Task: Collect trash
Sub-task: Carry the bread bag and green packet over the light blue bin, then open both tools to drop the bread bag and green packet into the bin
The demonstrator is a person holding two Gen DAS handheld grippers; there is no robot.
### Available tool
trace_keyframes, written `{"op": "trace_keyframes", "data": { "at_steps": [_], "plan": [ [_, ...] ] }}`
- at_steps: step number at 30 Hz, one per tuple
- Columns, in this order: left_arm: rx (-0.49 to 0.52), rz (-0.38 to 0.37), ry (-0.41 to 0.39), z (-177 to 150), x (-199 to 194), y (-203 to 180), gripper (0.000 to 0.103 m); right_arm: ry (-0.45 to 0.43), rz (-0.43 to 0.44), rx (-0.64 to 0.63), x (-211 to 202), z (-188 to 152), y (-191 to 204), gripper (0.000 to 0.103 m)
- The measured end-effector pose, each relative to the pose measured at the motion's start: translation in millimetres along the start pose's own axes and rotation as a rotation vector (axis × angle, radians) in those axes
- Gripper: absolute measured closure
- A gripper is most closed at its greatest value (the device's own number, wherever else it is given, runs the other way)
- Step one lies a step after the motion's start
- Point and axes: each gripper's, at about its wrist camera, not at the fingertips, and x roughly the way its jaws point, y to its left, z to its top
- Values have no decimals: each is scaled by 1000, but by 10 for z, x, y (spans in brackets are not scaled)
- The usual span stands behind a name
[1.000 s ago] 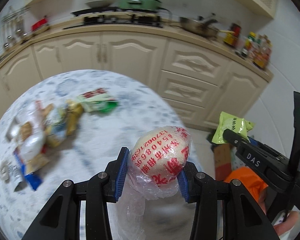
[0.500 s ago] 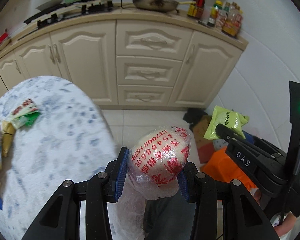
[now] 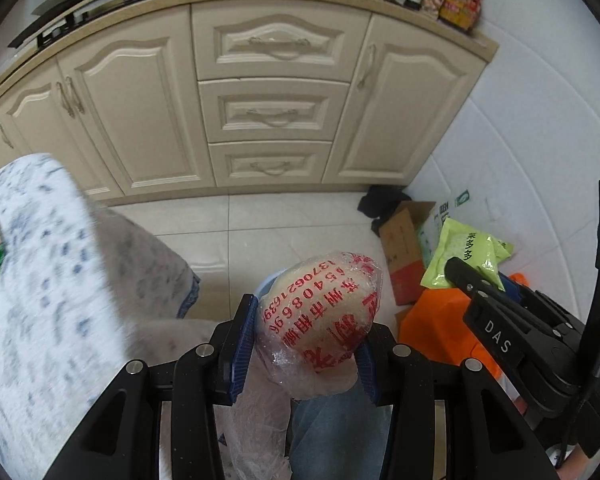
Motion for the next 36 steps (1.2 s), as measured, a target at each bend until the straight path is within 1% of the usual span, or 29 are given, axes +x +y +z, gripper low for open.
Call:
{"op": "trace_keyframes", "data": {
  "at_steps": [5,11,17,24,26,28,29,36],
  "plan": [
    [22,-1,34,214,325,-127,62,41,-13,21,188,0,-100,73],
    [47,7,52,351,571,-246,62,86,-4,37,373,-27,-159,72],
    [53,8,55,452,728,-313,61,122,-3,56,518,-41,-222,72],
    [58,5,58,489,829,-347,62,134,-12,72,584,-15,-273,72],
    [66,2,47,493,819,-354,59,139,-13,74,596,-17,-285,72],
    [65,3,44,487,809,-339,45,143,-13,75,601,-30,-285,72],
    [63,7,40,480,808,-325,43,145,-13,75,603,-36,-287,72],
    [34,34,66,435,795,-237,43,153,-14,67,614,-35,-260,72]
  ]
}}
